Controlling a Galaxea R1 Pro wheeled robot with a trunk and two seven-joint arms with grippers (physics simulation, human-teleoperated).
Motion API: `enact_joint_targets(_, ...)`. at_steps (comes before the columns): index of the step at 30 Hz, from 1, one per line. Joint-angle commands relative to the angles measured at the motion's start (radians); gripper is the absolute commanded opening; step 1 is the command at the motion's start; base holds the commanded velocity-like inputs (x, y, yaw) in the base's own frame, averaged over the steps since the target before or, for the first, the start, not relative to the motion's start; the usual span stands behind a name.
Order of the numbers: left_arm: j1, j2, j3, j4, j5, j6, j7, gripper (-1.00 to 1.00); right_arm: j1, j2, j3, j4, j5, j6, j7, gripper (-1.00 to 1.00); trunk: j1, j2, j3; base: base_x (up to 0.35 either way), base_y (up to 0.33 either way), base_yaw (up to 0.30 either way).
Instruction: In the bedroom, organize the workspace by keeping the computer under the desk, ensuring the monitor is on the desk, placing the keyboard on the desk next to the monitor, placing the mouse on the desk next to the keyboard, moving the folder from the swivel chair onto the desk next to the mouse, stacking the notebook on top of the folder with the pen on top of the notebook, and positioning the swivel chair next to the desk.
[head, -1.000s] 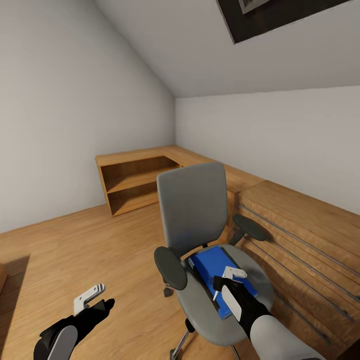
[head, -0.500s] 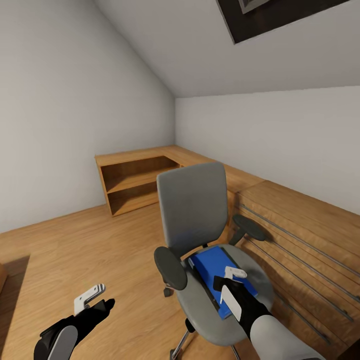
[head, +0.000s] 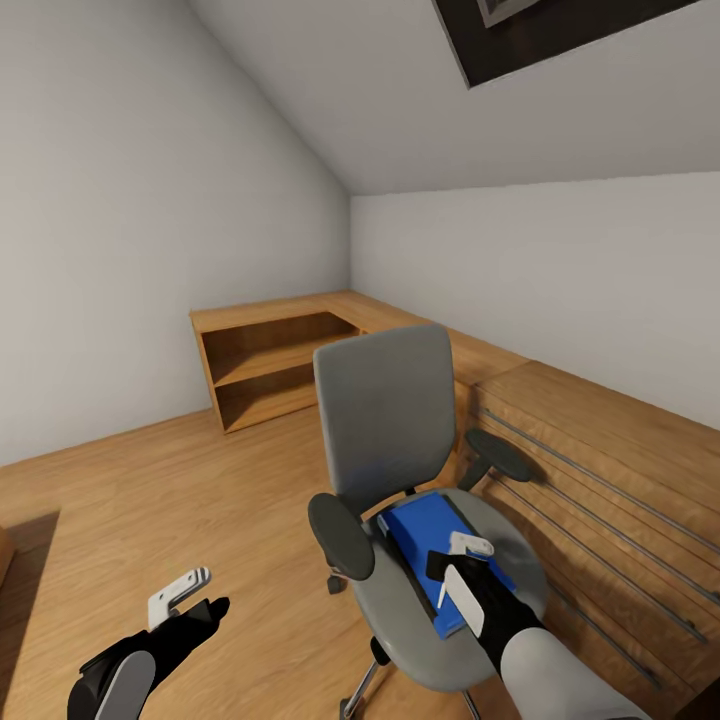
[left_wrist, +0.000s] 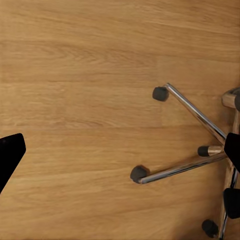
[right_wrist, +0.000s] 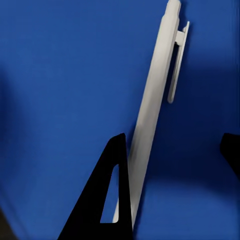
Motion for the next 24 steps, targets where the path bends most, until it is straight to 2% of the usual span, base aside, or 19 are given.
enact_joint_targets(1, 0.000, 0.000, 0.000, -0.001, 0.011, 0.002, 0.009, 1.00, 0.000, -0.001, 0.001, 0.049, -0.019, 0.004, -0.008, -1.00, 0.000, 0.000, -0.001, 0.000, 0.000, 0.000)
enact_joint_targets(24, 0.000, 0.000, 0.000, -0.001, 0.012, 0.002, 0.009, 1.00, 0.000, 0.000, -0.004, 0.045, -0.017, 0.005, -0.011, -1.00, 0.000, 0.000, -0.001, 0.000, 0.000, 0.000)
